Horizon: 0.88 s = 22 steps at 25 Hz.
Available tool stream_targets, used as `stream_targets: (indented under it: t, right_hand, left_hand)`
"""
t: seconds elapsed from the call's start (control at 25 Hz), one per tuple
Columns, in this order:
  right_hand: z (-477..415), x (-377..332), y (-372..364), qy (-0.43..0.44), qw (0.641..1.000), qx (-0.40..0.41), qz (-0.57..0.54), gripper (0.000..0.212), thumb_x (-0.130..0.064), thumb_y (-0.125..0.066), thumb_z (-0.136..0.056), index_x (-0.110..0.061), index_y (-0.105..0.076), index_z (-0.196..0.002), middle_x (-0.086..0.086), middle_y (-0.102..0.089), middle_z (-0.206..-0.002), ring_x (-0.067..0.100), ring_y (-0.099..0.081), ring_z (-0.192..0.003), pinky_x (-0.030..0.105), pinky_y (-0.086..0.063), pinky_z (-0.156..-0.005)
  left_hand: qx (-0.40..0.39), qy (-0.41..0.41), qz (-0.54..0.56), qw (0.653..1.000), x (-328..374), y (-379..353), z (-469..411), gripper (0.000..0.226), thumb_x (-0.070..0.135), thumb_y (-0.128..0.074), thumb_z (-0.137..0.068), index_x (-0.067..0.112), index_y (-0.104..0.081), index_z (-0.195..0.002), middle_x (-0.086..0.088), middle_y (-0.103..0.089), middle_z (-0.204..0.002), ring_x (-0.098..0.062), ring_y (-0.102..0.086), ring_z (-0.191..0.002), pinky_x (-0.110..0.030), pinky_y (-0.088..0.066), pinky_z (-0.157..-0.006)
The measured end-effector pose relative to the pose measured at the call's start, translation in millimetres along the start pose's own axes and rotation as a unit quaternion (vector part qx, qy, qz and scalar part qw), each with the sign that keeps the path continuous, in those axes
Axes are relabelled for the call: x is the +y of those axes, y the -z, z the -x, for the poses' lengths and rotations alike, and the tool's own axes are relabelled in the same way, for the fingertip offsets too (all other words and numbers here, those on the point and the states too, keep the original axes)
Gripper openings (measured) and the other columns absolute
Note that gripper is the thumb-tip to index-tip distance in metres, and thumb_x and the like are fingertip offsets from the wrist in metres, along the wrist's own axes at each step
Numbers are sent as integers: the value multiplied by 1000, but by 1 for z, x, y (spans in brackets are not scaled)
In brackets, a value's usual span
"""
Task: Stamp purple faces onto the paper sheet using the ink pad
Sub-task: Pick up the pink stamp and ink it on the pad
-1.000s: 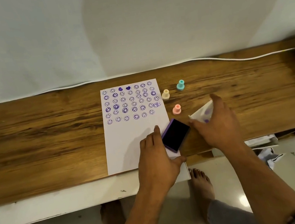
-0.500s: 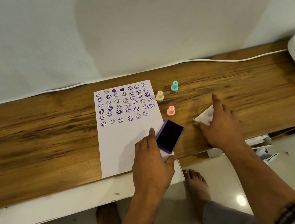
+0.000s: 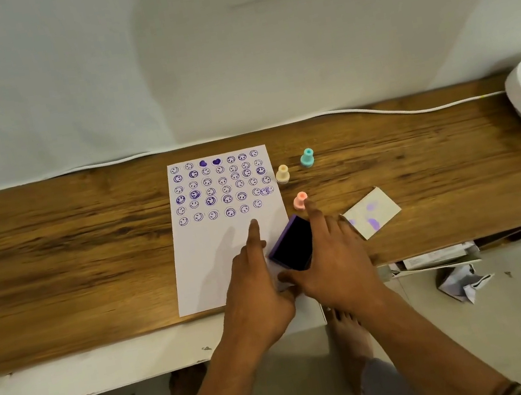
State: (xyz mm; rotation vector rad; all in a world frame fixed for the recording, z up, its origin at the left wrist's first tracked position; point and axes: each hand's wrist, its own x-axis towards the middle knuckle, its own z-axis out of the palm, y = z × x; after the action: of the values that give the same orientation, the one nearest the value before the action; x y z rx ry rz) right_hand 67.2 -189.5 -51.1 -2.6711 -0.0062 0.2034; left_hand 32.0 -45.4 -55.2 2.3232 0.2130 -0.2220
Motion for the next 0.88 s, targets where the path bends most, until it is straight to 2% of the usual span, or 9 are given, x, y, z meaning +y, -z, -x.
stream_targets:
  t: [0.2,0.32,0.48,0.64,0.76,0.88]
  right_hand:
    - [-2,2,-4,12,999,33,18,117,-59,-87,-65,-29,-19,-155,4,-57,-141,30,-53,-130,47,-53,-98]
    - [-7,7,3,-20,998,54,2,119,-57,-87,-67,-31,-12,-156,5,-56,-143,31,-53,-129,48,-55,-92]
    - [-17,26,19,-86,995,43,18,122,-61,-84,-71,-31,-4,-158,7,-53,-149,34,-52,-134,54,-53,-97]
    - [-20,37,27,-105,994,39,11,118,-59,-83,-75,-30,-5,-158,8,-52,-151,34,-48,-137,54,-51,-100]
    - [-24,37,31,-100,994,47,19,106,-58,-81,-78,-28,-17,-157,7,-47,-154,33,-42,-141,54,-48,-104]
    - [-31,21,26,-52,995,82,12,73,-56,-72,-87,-29,-42,-147,3,-48,-152,31,-40,-141,55,-44,-107]
  left_hand:
    - [1,-1,1,1000,-8,5,-3,99,22,-75,-88,40,-9,-159,6,-43,-160,-22,-48,-141,-37,-43,-112]
    - [15,-8,-29,999,-8,7,-2,91,18,-72,-90,35,-17,-160,6,-45,-158,-20,-48,-141,-34,-42,-111]
    - [28,-12,-41,999,-8,8,-1,86,16,-73,-91,31,-23,-159,5,-46,-158,-18,-47,-141,-33,-40,-114]
    - [28,-14,-47,998,-8,9,-2,84,16,-71,-92,29,-24,-160,3,-45,-159,-20,-45,-143,-35,-39,-116]
    - [28,-19,-54,998,-9,8,-1,80,23,-70,-93,29,-24,-159,3,-46,-158,-20,-46,-142,-35,-39,-116]
    - [34,-29,-68,997,-10,6,-1,75,35,-65,-95,28,-26,-158,3,-47,-156,-20,-46,-141,-34,-38,-115]
